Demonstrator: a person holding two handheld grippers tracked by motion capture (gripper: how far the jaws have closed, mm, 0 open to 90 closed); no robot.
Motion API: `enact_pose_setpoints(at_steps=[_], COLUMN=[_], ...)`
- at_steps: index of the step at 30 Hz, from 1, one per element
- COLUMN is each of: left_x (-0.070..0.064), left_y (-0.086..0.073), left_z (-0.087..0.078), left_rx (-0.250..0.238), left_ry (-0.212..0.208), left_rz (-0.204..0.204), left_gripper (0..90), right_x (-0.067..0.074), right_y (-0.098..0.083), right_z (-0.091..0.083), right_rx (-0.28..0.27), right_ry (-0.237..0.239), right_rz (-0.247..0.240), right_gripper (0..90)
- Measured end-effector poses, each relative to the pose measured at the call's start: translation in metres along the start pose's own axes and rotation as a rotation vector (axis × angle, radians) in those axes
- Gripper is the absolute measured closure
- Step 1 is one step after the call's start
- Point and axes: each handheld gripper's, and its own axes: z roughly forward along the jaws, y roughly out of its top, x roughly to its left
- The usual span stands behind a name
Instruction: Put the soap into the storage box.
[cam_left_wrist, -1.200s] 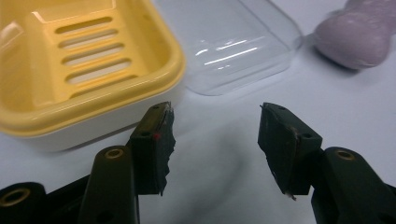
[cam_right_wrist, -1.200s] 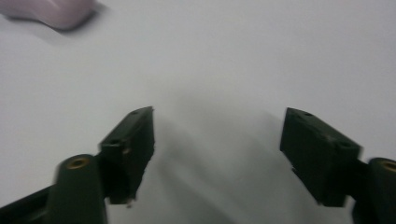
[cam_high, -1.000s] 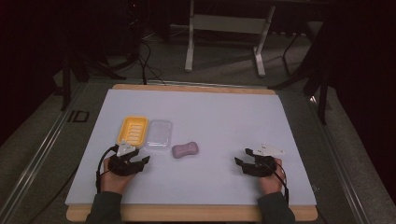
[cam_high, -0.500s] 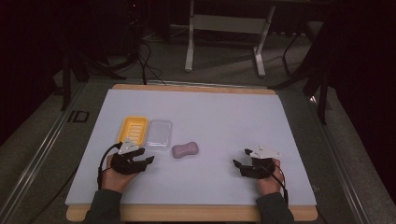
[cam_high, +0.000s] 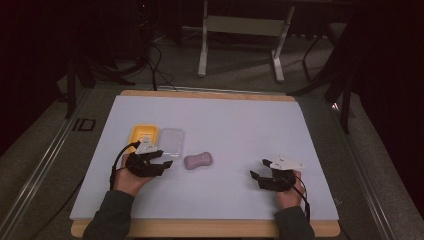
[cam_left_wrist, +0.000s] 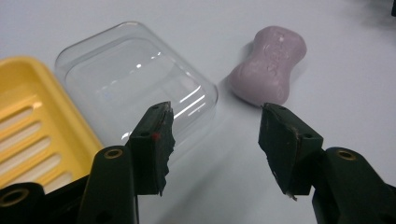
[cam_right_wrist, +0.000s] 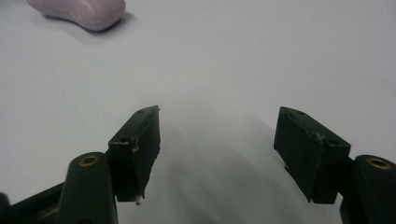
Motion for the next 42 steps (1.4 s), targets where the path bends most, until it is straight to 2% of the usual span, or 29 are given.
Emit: enact_pose_setpoints(at_steps=[9,15,28,35,37,42], left_x=[-0.002,-0.008,-0.014,-0.019,-0.02,-0.023], left_y=[0.019,0.032,0.046,0.051,0.055,0.058], left_z=[0.011,0.026,0.057,0.07,0.078,0.086], left_rx=[0.007,0.042,0.08,0.091,0.118,0.156], left_ry=[-0.051,-0.081,-0.139,-0.169,-0.18,-0.2], left_rz=[0.068,0.113,0.154,0.171,0.18,0.206], left_gripper=[44.2,41.9,37.6,34.3,33.9,35.9], right_x=[-0.001,-0.002,-0.002,-0.003,-0.004,-0.005], right_y=[-0.001,-0.001,0.0,0.0,-0.001,-0.001], right_z=[-0.001,-0.001,0.0,-0.001,-0.001,-0.001], right_rx=[-0.012,-0.012,-0.007,-0.009,-0.012,-0.011], right_ry=[0.012,0.016,0.022,0.028,0.031,0.034], right_rz=[0.012,0.013,0.01,0.026,0.032,0.036], right_gripper=[30.7,30.7,30.7,30.7,30.7,30.6])
